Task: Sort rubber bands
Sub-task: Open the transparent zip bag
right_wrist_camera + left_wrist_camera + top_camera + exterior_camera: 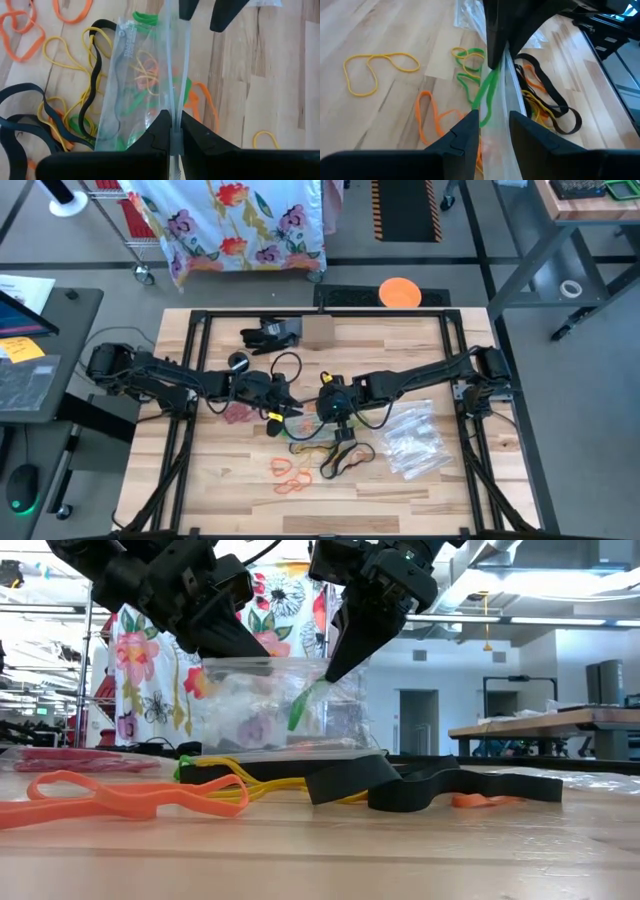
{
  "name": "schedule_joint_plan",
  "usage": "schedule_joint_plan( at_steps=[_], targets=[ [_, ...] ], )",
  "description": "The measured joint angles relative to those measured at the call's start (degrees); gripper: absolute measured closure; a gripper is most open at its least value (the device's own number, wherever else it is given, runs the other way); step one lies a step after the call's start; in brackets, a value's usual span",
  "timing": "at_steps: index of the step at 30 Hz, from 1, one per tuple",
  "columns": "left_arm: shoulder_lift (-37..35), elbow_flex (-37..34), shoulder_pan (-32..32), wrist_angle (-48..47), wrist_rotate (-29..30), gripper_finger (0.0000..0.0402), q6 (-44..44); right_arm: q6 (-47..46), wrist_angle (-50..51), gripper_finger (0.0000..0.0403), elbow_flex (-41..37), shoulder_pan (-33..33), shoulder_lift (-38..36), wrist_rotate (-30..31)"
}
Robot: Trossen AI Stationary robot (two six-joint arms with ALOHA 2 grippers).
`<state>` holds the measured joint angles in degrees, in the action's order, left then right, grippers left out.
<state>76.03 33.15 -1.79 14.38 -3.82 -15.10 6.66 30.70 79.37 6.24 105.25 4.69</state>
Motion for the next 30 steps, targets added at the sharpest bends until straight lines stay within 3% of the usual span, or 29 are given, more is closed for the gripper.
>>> schedule_joint_plan(
  at_steps=[12, 17, 19, 25, 30],
  targets=[
    [0.0, 0.0, -1.2, -2.1, 1.7, 0.0304, -2.9, -0.2, -2.2, 0.0385, 0.0, 0.0, 0.0, 1.8],
    [0.0, 0.0, -1.0, -2.1, 1.7, 0.0364, -4.1, -0.2, -3.3, 0.038, 0.0, 0.0, 0.0, 1.8],
    [0.0, 0.0, -1.0, -1.9, 1.8, 0.0391, -4.0, -0.3, -3.7, 0.0373, 0.0, 0.0, 0.0, 1.8],
    [0.0, 0.0, -1.0, -2.0, 3.1, 0.04, -4.2, -8.0, -7.0, 0.0347, 0.1, -0.9, 0.0, 2.1],
    [0.0, 0.0, -1.0, -2.2, 6.0, 0.0401, -4.3, -12.0, -3.1, 0.0306, 1.8, -2.0, 0.0, 1.9]
  ],
)
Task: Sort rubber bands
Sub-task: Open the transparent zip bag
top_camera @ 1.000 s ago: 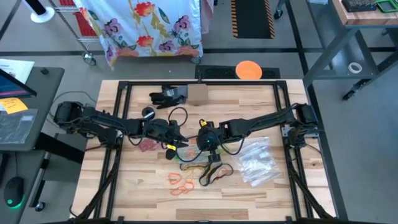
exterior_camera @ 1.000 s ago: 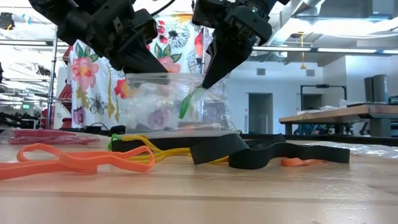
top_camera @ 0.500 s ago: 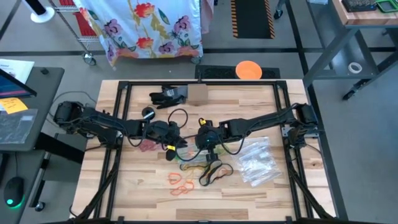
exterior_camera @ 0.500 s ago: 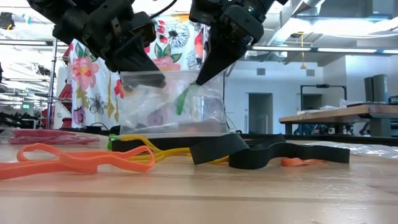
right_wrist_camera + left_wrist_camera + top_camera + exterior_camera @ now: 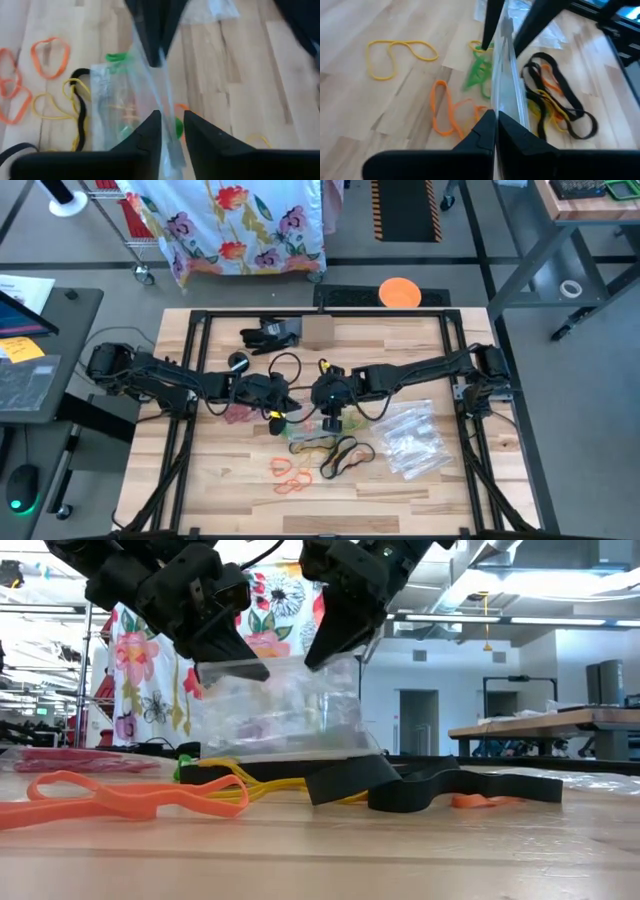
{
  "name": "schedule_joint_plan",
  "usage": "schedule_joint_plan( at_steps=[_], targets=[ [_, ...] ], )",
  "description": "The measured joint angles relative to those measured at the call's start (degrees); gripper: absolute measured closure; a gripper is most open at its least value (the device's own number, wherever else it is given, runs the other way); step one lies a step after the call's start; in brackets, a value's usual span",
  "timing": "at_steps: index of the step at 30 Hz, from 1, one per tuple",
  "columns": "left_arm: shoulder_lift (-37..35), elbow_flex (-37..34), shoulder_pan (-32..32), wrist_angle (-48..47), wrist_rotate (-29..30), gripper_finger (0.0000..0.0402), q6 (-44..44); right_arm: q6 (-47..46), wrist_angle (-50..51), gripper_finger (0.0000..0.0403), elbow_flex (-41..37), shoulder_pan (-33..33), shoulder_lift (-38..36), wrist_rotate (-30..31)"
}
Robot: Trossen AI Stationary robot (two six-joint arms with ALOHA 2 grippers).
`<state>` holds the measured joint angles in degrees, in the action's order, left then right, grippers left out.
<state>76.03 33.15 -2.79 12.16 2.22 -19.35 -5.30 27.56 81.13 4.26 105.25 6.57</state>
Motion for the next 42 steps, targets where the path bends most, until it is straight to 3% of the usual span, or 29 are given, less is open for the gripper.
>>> schedule_joint_plan(
  at_steps=[5, 13, 27, 35, 42],
  targets=[
    [0.0, 0.0, 0.0, -1.0, 5.2, 0.0401, 0.0, -0.6, 0.1, 0.0243, 2.0, -0.3, 0.0, -0.1],
    [0.0, 0.0, -1.7, -0.7, 8.9, 0.0401, 1.7, 0.6, -6.3, 0.0155, 2.9, -1.1, 0.0, 7.1],
    [0.0, 0.0, -2.5, 2.6, 11.4, 0.0401, 6.3, 0.4, -4.9, 0.0158, 2.6, -1.4, 3.8, 7.7],
    [0.0, 0.0, -2.5, 2.4, 12.2, 0.0401, 6.2, -4.0, 2.6, 0.0159, 2.6, -1.4, 3.5, 15.2],
    [0.0, 0.0, -2.5, 1.9, 11.8, 0.0401, 5.1, -4.3, 1.6, 0.0162, 2.6, -1.4, 3.5, 19.5]
  ],
)
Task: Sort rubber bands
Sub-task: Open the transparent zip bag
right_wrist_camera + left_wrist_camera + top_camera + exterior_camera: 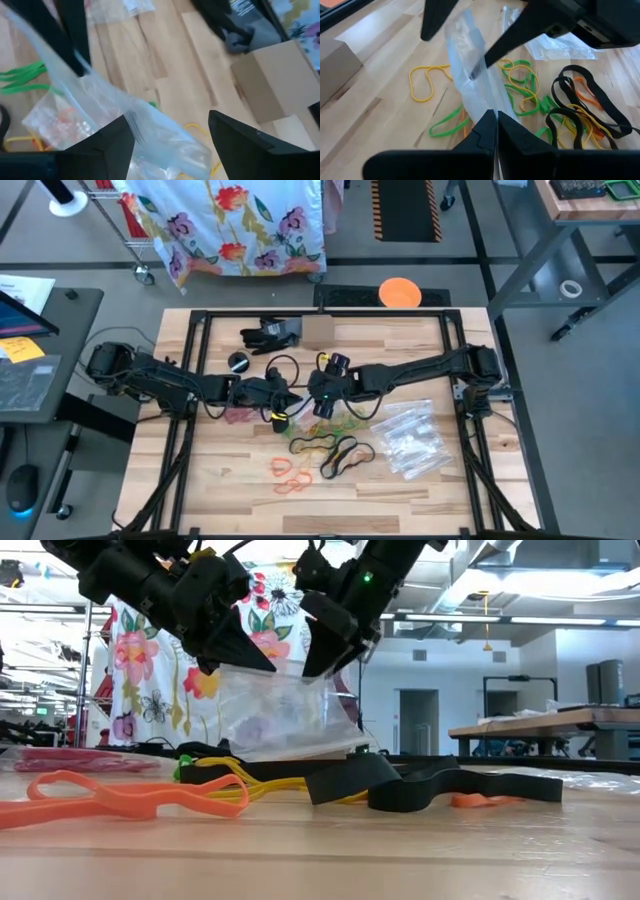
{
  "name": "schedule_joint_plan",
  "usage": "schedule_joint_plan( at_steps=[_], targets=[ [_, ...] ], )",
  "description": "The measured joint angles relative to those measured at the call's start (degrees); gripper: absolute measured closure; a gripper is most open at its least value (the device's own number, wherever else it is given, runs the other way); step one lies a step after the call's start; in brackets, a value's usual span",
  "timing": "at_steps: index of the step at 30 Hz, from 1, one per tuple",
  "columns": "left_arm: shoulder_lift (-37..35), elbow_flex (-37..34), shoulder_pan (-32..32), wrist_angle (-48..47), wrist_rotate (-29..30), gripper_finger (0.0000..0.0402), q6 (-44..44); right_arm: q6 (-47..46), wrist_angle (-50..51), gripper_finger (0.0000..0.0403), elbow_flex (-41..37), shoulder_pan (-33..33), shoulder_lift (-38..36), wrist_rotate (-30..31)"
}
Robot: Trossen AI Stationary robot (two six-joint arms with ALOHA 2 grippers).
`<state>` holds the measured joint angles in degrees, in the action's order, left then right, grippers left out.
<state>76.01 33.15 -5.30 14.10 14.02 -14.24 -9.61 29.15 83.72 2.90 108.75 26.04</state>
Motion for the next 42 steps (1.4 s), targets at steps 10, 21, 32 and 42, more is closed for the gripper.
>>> schedule_joint_plan(
  at_steps=[10, 21, 32, 42],
  targets=[
    [-0.1, 0.0, 0.0, -0.9, 0.1, 0.0401, -0.9, 0.6, -1.7, 0.0263, 0.0, 0.0, 0.0, 1.1],
    [-0.1, 0.0, 0.0, 0.1, 4.3, 0.0401, -1.2, 0.7, -4.3, 0.039, 0.0, 1.8, 0.3, 0.3],
    [-0.1, 0.0, 0.0, 4.7, 3.4, 0.0401, 1.9, -0.8, -4.0, 0.0394, 0.0, 1.8, 0.3, -2.8],
    [-0.1, 0.0, 0.0, 1.3, 0.9, 0.0357, -1.1, -1.1, -2.7, 0.0391, 0.0, 1.1, 0.3, -3.2]
  ],
)
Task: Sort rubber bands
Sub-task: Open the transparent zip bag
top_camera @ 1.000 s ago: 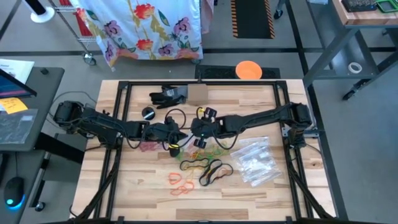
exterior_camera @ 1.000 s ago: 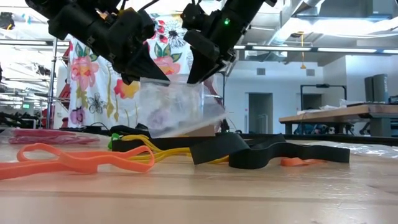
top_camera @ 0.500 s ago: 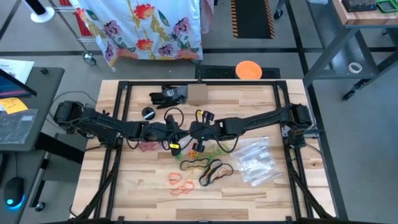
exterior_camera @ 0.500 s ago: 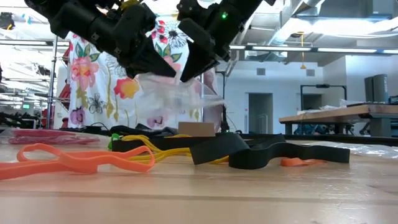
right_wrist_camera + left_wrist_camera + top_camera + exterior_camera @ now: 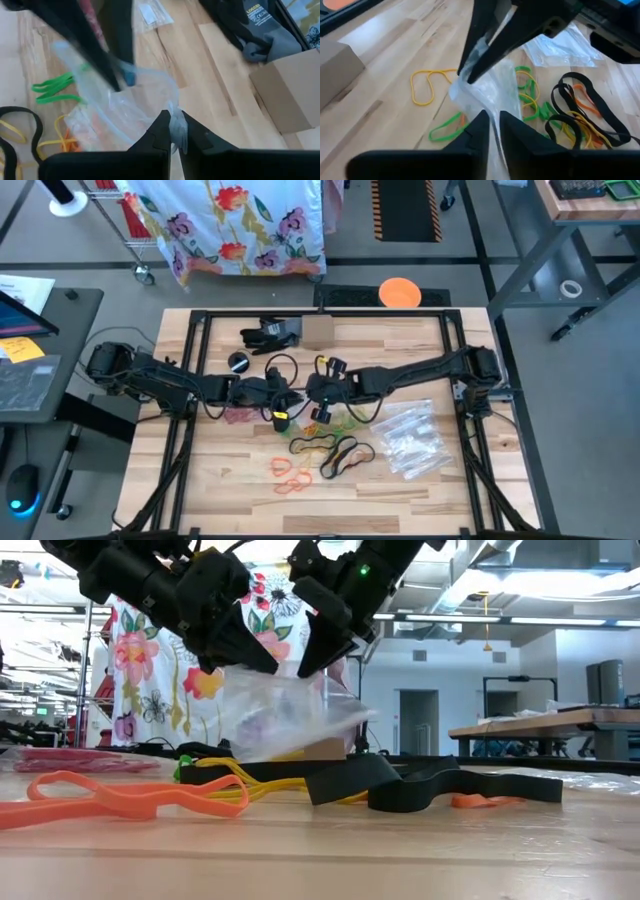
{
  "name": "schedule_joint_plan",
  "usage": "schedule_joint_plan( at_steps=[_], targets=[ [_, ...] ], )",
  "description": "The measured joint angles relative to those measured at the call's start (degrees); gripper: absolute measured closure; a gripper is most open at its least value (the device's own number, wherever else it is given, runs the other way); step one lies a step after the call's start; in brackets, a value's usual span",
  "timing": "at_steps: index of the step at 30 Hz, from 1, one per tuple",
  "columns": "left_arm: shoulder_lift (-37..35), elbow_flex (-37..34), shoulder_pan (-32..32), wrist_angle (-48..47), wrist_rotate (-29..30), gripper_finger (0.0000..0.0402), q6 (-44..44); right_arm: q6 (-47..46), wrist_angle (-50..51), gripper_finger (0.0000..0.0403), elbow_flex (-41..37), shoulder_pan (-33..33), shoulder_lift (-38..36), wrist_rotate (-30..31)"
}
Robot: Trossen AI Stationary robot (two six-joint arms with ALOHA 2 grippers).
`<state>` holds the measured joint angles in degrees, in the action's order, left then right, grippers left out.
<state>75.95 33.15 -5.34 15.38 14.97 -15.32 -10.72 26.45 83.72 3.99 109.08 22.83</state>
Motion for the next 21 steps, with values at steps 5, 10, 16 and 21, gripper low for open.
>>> schedule_joint_plan(
  at_steps=[5, 10, 16, 21],
  targets=[
    [-0.7, 0.0, 0.0, -0.2, -0.2, 0.0315, 0.1, -2.5, 1.9, 0.0391, 0.0, -1.1, 0.0, -0.1],
    [-6.1, 0.0, 0.0, -0.2, 1.8, 0.0302, 4.0, -4.8, 5.4, 0.0391, 0.0, -1.6, -0.4, -0.5],
    [-16.2, 0.0, 0.0, -6.0, 5.4, 0.0301, 6.3, -8.2, 8.7, 0.0393, 0.0, -2.9, -4.7, -1.0],
    [-19.5, 0.0, 0.0, -8.8, 4.8, 0.0301, 4.2, -7.5, 7.0, 0.0394, 0.0, -4.0, -8.7, -5.0]
  ],
)
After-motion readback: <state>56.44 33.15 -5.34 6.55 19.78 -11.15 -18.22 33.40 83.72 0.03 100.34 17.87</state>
